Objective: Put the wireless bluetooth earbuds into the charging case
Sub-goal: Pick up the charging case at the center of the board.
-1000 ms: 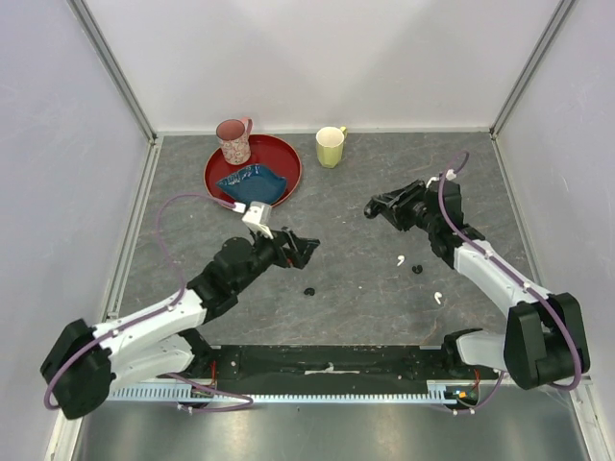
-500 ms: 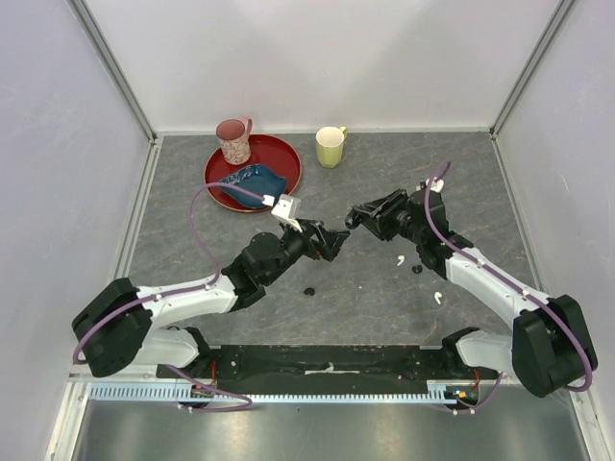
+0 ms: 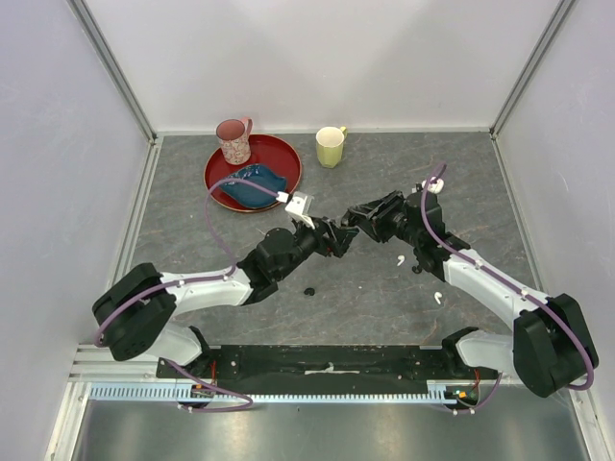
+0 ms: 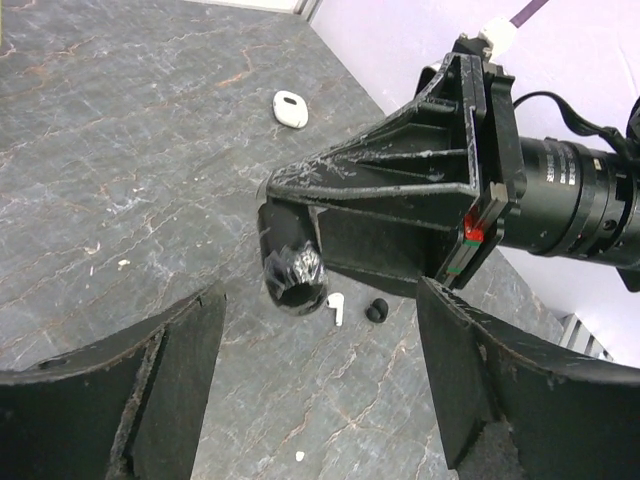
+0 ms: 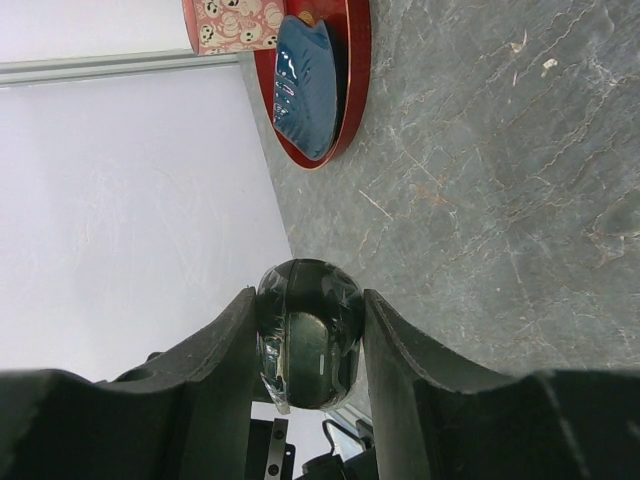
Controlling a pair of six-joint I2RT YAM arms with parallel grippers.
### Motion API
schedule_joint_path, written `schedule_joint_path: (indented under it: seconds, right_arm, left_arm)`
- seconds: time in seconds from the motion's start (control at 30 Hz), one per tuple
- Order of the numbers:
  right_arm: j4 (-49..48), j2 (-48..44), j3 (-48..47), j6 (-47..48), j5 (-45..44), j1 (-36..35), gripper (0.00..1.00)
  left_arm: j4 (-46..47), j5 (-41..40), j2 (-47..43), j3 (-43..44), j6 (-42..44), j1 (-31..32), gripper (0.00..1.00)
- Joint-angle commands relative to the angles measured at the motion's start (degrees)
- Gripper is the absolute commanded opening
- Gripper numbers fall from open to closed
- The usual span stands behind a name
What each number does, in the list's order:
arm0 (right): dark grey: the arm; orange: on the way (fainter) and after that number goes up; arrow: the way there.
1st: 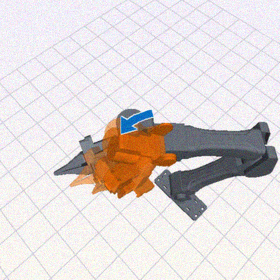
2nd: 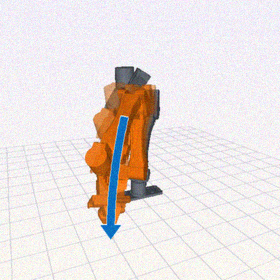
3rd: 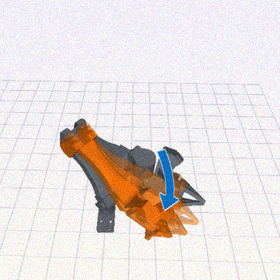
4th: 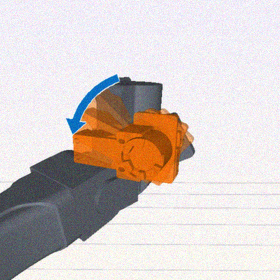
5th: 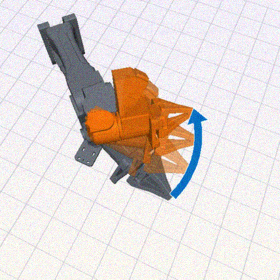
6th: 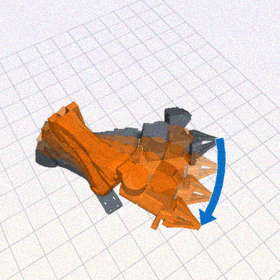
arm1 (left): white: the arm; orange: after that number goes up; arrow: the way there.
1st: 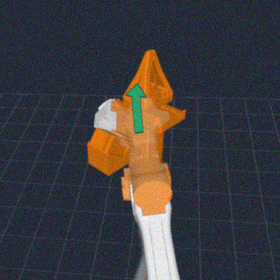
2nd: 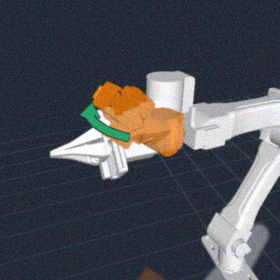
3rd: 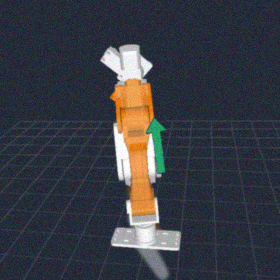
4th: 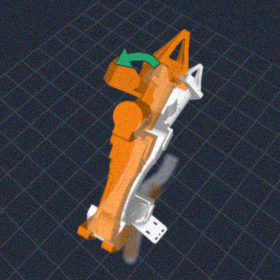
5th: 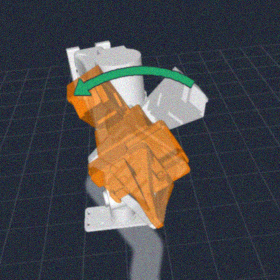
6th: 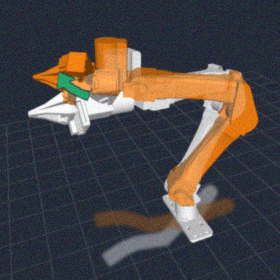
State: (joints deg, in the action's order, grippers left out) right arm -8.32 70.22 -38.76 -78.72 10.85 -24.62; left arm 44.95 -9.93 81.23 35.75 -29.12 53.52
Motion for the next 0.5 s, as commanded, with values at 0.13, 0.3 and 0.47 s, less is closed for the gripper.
schedule_joint_path:
  seconds: [0.13,0.3,0.47]
  right_arm:
    - [-2.93,-1.83,0.27,-1.61,0.49,-0.60,0.00]
    - [-2.84,-2.63,0.36,-1.79,0.40,-0.69,0.00]
    - [-2.67,-3.07,0.18,-1.97,0.75,-0.87,0.00]
  left_arm:
    - [2.87,-1.58,2.70,4.59,-0.06,0.45,0.73]
    - [2.69,-1.93,3.32,4.59,-0.49,0.45,0.67]
    - [2.95,-2.19,4.55,5.12,-0.76,0.45,0.67]
